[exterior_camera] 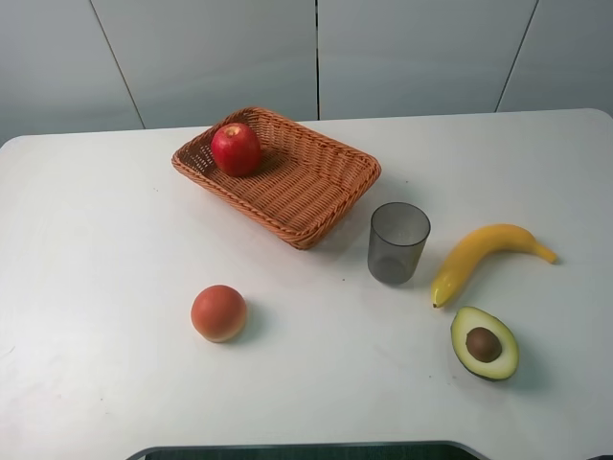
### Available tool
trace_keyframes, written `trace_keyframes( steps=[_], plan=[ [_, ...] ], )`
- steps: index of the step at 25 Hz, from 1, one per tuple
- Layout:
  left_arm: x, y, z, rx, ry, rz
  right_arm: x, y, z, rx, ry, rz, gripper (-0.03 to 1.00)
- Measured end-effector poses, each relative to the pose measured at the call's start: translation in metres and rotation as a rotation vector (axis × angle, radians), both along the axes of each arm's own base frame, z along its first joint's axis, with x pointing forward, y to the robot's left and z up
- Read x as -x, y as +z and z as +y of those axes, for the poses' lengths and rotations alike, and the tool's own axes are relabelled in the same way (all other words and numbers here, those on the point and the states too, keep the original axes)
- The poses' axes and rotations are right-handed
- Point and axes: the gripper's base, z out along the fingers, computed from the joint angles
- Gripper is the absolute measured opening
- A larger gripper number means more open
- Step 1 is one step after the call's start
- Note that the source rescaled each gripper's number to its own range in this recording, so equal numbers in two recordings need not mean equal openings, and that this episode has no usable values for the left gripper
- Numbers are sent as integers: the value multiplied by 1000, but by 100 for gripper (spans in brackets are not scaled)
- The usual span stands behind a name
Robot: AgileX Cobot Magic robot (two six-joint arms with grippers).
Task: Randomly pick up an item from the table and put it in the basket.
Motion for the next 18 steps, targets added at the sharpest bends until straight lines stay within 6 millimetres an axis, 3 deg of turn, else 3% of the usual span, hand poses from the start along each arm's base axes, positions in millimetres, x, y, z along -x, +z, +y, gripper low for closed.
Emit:
trace_keyframes(
  steps=[18],
  plan=[
    [0,0,0,-2,-1,0,0,0,-1,9,-5,-3,100]
  ],
)
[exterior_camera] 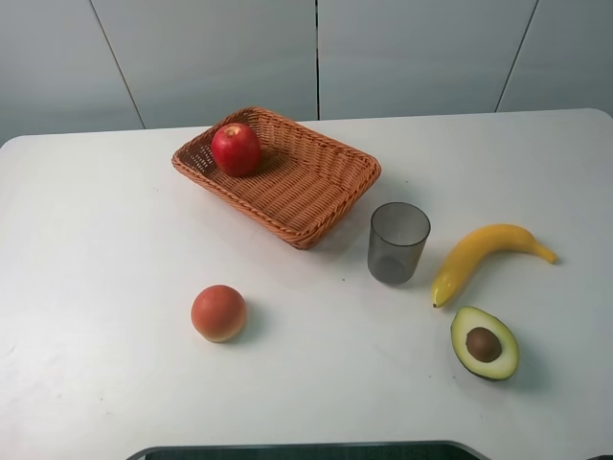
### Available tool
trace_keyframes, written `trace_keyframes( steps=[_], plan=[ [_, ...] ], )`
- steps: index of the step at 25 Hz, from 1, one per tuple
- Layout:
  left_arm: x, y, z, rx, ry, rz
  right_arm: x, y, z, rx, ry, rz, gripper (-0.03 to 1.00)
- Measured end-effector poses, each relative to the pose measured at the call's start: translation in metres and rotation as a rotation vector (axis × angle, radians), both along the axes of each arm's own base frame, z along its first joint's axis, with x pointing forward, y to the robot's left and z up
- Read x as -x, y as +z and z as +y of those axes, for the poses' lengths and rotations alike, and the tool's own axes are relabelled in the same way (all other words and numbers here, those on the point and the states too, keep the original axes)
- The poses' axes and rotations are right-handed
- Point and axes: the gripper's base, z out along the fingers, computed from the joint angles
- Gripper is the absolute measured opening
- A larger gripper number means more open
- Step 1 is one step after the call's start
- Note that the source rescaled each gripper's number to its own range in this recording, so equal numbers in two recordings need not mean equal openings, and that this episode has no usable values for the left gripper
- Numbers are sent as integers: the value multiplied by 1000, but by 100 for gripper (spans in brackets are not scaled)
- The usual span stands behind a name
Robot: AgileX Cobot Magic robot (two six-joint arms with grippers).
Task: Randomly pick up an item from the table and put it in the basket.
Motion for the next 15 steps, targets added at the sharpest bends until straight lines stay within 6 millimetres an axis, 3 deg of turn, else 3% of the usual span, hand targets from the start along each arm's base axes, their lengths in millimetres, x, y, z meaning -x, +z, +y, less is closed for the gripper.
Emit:
trace_keyframes(
  steps=[15],
  plan=[
    [0,0,0,0,0,0,0,0,-1,6,-4,0,100]
  ],
)
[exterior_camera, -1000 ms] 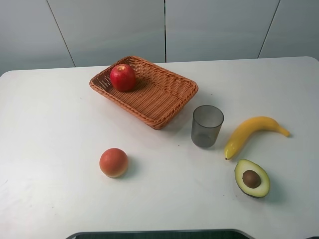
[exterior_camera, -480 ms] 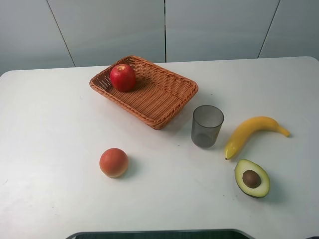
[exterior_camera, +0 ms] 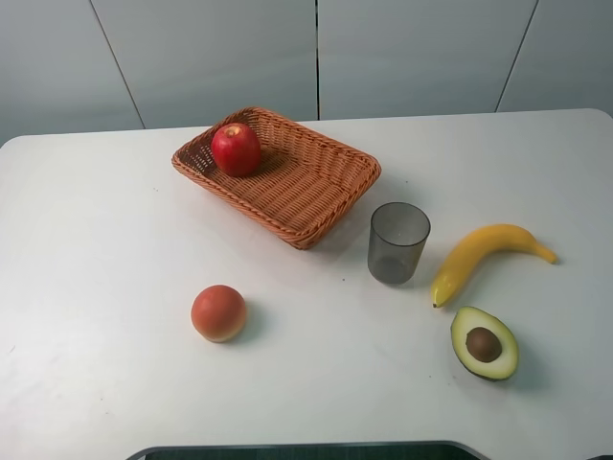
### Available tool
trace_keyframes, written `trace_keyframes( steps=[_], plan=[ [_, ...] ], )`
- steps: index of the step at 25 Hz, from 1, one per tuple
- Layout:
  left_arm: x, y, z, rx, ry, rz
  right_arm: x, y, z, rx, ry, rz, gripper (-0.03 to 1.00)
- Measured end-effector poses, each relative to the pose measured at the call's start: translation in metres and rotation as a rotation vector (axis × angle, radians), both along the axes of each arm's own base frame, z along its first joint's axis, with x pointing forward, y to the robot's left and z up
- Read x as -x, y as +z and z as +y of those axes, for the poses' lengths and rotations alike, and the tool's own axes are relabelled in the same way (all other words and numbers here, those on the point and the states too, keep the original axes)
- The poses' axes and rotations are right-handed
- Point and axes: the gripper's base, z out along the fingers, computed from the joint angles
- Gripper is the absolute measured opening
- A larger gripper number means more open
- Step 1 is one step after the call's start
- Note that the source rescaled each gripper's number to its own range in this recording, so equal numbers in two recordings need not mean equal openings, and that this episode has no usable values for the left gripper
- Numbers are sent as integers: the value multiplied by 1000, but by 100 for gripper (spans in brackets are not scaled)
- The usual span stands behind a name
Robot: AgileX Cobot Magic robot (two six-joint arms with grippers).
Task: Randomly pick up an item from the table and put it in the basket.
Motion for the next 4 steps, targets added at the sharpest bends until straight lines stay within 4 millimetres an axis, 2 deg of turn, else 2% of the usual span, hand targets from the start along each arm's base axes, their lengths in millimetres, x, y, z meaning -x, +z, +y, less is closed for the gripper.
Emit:
trace_keyframes(
  steps=[4],
  plan=[
    [0,0,0,0,0,0,0,0,0,0,0,0,100]
  ],
)
